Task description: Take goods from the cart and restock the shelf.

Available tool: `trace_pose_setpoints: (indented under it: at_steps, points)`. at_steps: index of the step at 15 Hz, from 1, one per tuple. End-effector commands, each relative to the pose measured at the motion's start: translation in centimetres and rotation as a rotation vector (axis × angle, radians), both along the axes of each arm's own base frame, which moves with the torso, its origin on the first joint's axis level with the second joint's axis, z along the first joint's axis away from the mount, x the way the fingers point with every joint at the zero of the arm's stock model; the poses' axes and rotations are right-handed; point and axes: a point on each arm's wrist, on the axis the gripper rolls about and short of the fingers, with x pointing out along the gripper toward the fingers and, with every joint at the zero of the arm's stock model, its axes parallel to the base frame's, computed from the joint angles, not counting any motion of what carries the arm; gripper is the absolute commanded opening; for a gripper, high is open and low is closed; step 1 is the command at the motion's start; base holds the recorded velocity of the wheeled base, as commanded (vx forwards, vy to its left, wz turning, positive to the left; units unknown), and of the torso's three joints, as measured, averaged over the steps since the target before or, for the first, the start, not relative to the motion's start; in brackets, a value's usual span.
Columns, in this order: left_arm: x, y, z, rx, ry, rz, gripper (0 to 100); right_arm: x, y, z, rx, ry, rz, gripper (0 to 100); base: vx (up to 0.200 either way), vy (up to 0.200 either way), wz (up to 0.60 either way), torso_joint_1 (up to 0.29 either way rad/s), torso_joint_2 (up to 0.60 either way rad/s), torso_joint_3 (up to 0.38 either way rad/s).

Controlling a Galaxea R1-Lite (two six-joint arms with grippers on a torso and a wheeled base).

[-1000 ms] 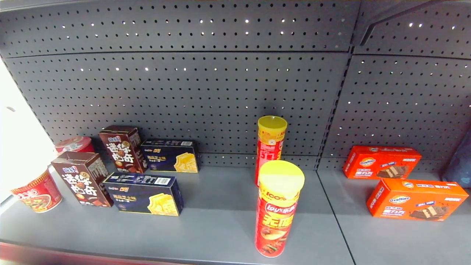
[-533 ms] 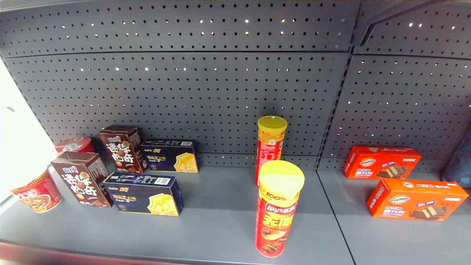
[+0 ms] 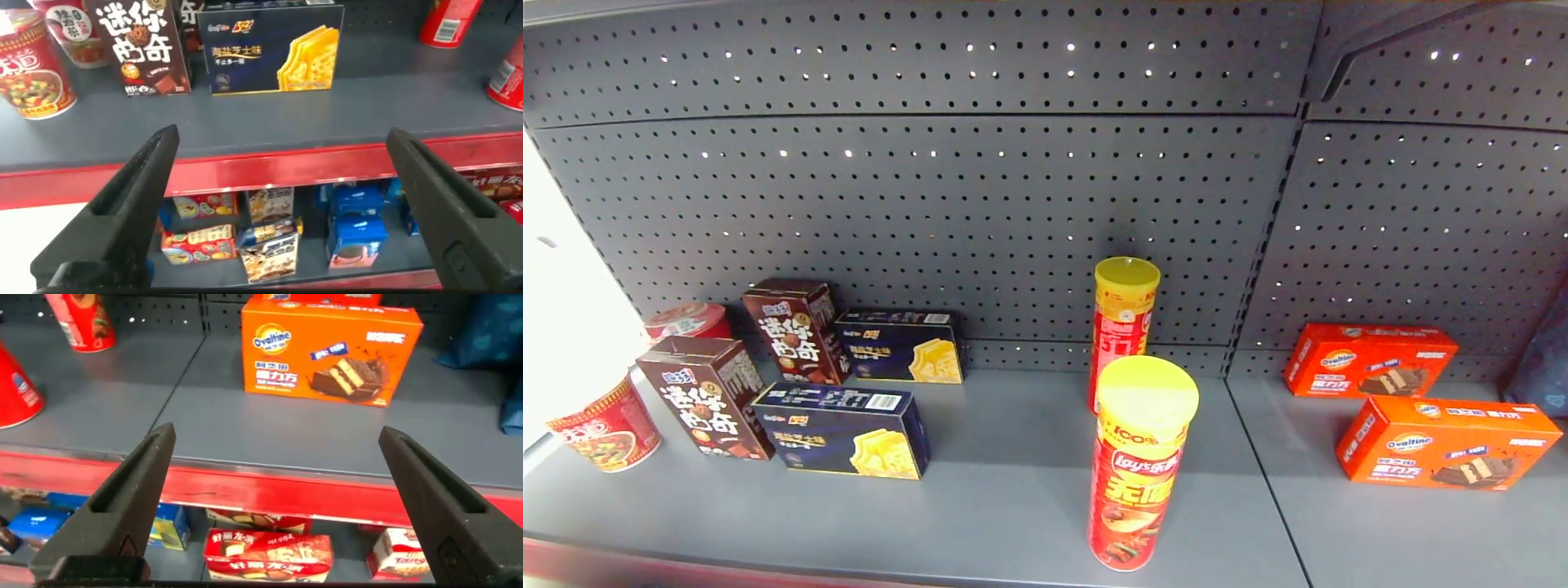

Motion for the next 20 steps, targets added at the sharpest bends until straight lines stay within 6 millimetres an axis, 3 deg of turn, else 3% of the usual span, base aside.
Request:
trace_pose_setpoints:
  at_steps: [1, 20]
  points:
    - [0.05, 0.0, 0.0, -0.001, 0.005, -0.002, 100, 0.04, 0.03, 0.01, -0.002, 0.004, 0.013, 100, 0.0, 0.0, 0.0, 0.0, 0.0, 0.0]
    - [0.05, 0.01, -0.08, -0.024, 0.005, -0.002, 100, 0.03, 0.1, 0.01, 0.022, 0.006, 0.039, 100, 0.0, 0.0, 0.0, 0.0, 0.0, 0.0]
